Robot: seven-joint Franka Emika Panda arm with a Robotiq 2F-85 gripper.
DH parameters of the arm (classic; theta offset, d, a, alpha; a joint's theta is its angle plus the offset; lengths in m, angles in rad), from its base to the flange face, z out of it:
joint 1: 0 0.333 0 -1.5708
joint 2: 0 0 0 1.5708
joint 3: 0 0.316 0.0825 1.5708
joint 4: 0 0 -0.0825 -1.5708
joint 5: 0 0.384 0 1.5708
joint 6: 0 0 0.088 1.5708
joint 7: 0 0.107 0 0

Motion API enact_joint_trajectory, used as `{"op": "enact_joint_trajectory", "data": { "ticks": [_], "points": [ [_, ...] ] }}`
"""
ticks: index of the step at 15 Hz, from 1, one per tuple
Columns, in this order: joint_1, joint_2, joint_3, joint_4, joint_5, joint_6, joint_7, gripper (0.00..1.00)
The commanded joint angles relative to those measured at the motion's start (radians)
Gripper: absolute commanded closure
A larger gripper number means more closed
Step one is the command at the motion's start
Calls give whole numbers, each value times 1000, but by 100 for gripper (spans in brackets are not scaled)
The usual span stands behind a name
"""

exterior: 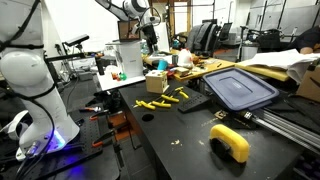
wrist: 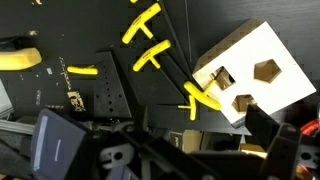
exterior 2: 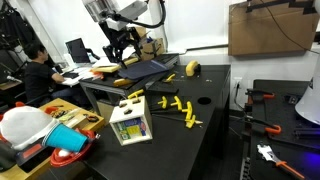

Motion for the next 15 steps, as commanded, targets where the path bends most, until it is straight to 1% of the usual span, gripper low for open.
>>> {"op": "enact_joint_trajectory", "data": {
  "ticks": [1, 7, 8, 12, 15],
  "points": [
    [15, 5, -15, 9, 5, -4, -3, 0],
    [15, 12, -16, 12, 5, -11, -8, 0],
    [14, 10, -19, 5, 4, 3, 5, 0],
    [2, 15, -12, 4, 42, -4, -67, 0],
    [3, 15, -6, 20, 67, -33, -154, 0]
  ]
}}
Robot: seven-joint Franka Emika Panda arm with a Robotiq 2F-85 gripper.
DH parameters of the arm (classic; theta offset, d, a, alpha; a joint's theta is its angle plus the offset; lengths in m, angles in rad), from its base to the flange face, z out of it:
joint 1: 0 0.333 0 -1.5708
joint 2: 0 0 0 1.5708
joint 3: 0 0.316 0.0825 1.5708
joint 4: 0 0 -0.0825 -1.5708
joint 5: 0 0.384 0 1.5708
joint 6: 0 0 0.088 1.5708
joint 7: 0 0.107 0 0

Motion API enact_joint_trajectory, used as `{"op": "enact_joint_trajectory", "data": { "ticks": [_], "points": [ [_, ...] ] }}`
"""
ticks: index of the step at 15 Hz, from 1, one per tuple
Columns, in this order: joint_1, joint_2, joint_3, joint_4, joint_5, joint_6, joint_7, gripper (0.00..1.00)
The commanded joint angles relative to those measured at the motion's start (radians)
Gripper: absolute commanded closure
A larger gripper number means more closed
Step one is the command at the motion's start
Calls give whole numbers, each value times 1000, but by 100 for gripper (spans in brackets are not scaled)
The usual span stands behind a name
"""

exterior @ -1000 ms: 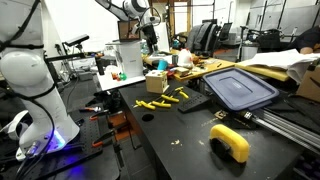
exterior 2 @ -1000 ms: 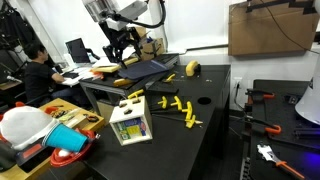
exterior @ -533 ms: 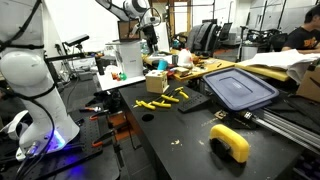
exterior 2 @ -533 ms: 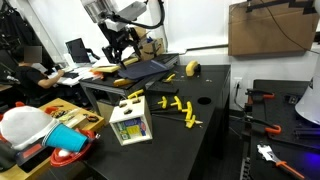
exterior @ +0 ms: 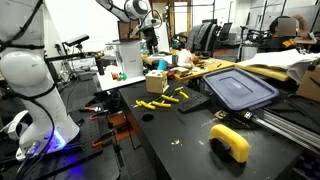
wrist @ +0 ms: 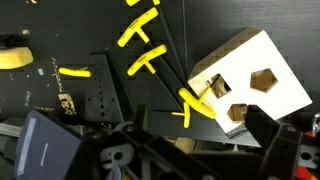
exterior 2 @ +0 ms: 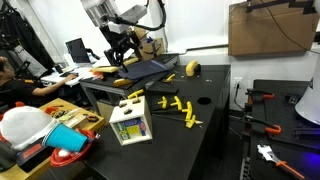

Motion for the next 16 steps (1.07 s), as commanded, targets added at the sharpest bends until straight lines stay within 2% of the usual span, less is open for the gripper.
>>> {"op": "enact_joint_trajectory", "data": {
  "ticks": [1, 7, 16],
  "points": [
    [0, -8, 2, 17, 46, -44, -128, 0],
    [-13, 11, 3, 80, 59, -168, -361, 0],
    [-57, 58, -2, 172, 64, -268, -594, 0]
  ]
}}
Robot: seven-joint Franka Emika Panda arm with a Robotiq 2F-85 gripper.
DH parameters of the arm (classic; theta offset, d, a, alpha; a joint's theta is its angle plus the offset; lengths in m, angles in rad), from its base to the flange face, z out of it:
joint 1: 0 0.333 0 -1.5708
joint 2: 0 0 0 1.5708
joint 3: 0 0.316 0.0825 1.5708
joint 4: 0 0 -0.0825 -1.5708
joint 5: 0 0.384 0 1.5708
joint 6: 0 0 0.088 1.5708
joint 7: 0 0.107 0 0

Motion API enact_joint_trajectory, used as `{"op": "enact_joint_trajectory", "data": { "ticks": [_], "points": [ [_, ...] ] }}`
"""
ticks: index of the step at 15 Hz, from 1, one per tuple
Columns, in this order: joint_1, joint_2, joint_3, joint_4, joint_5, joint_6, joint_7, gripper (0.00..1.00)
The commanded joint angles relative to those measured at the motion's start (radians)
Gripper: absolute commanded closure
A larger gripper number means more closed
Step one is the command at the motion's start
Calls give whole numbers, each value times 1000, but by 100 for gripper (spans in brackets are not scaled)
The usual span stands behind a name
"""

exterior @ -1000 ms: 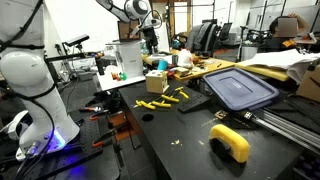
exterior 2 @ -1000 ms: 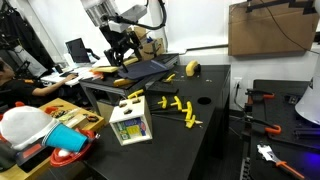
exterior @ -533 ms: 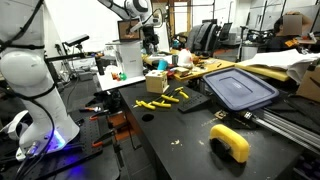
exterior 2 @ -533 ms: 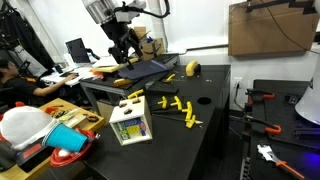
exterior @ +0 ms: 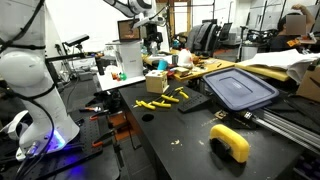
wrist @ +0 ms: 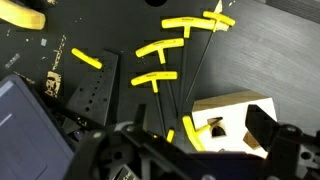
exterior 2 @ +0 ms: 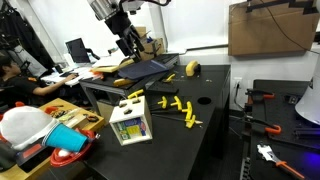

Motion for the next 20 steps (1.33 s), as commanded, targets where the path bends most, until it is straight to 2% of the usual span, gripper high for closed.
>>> {"op": "enact_joint_trajectory", "data": {
  "ticks": [1, 5, 20],
  "points": [
    [-19, 46, 0, 80, 25, -59, -97, 0],
    [-35, 93, 1, 136, 47, -73, -160, 0],
    [-119, 323, 7, 377, 240, -123, -349, 0]
  ]
}}
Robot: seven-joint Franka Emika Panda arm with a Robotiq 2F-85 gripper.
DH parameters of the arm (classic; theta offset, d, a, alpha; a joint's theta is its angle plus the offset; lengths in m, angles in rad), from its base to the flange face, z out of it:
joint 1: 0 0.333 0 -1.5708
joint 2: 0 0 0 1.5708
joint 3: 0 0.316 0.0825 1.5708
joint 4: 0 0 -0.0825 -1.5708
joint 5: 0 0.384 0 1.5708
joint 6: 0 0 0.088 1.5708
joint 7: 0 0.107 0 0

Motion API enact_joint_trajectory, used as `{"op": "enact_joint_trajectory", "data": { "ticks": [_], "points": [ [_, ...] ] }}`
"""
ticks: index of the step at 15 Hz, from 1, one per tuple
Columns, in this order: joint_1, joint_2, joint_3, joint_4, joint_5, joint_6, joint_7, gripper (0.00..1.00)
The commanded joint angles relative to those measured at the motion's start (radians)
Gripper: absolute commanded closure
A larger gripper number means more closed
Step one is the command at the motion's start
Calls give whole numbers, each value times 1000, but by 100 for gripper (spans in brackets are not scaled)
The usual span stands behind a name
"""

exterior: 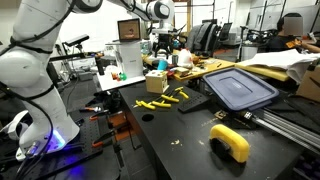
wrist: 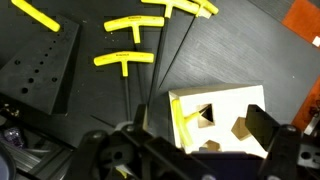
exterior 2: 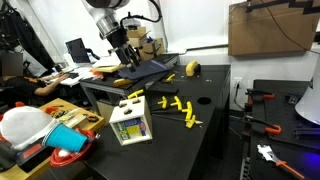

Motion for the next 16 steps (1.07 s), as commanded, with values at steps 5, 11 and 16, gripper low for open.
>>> {"op": "enact_joint_trajectory", "data": {
  "ticks": [5, 11, 16],
  "points": [
    [-28, 132, 12, 174, 82, -106, -70, 0],
    [-39, 210, 17, 260, 119, -162, -88, 0],
    [-48, 256, 18, 310, 137, -205, -87, 0]
  ]
}}
